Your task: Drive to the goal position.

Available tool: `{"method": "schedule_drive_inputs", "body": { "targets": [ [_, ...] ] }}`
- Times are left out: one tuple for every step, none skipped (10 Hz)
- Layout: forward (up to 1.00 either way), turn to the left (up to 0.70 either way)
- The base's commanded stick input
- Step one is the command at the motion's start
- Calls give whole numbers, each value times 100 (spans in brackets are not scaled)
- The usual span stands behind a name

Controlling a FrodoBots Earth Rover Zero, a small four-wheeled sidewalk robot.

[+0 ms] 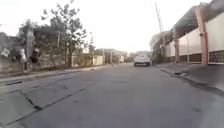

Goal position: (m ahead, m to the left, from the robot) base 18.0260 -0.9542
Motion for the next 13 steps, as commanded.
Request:
{"method": "schedule_drive_inputs", "body": {
  "targets": [
    [100, 4],
    [100, 4],
    [100, 1],
    [100, -28],
    [100, -36],
    [100, -36],
    [100, -36],
    [100, -20],
    [100, 4],
    [100, 4],
    [100, 4],
    [100, -32],
    [100, -36]
  ]
}}
